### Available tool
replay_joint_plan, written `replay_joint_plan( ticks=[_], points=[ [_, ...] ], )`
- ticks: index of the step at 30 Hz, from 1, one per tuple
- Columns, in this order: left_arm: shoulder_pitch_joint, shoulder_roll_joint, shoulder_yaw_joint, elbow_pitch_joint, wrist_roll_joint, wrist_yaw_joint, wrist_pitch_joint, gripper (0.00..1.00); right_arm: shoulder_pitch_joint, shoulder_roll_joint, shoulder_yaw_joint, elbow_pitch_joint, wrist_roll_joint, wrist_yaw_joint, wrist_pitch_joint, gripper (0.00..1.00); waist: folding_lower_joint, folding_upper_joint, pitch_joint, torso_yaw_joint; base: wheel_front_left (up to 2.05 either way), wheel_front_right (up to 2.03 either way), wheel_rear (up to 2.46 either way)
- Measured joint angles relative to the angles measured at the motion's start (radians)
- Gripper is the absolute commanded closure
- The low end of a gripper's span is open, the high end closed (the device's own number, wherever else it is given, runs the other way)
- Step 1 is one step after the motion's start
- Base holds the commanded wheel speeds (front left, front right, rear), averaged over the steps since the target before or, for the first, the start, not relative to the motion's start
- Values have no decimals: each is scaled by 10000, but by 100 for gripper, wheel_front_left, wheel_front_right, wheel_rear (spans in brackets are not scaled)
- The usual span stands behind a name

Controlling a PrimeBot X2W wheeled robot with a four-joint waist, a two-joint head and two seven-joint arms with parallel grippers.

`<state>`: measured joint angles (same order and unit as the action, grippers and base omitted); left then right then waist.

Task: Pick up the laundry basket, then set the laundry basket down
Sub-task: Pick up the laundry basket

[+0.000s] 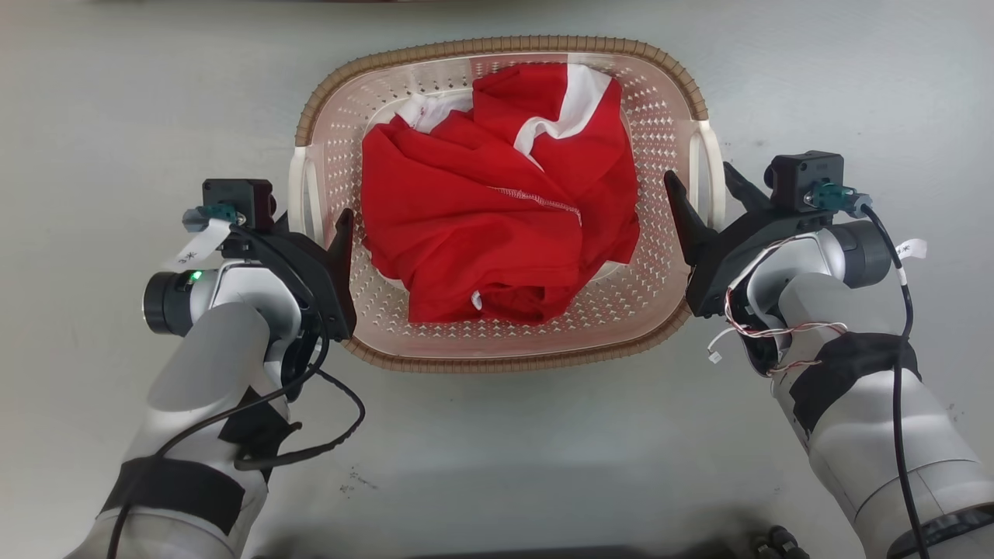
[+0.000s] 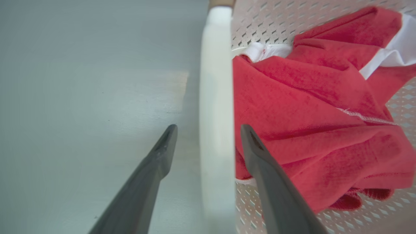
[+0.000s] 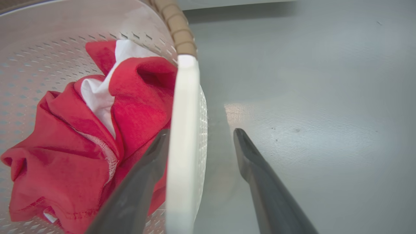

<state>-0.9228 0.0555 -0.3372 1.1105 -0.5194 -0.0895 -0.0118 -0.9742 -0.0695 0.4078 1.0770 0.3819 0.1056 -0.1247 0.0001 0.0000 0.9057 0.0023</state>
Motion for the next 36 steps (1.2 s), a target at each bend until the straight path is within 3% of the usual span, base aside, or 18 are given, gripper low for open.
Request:
replay_joint_plan(
  ticks=[1,2,3,18,36],
  points=[
    [-27,-8,0,56,-29,0,-6,0,-1,0,36,8,48,0,-4,21,0,0,4,12,0,0,0],
    [-76,-15,0,111,-98,-2,-6,69,-2,0,67,21,96,2,-13,100,0,0,8,24,0,0,0],
    [-136,-17,0,151,-138,-2,-8,100,-6,0,117,36,127,2,-13,100,0,0,11,36,0,0,0],
    [-369,-247,-105,800,-173,-88,-81,100,-161,77,581,435,683,4,-86,100,0,0,-323,119,0,0,0],
    [-374,-380,-169,1438,-466,-251,560,100,19,142,1012,1066,1400,90,443,100,-1,0,-1771,123,0,0,0]
  ],
)
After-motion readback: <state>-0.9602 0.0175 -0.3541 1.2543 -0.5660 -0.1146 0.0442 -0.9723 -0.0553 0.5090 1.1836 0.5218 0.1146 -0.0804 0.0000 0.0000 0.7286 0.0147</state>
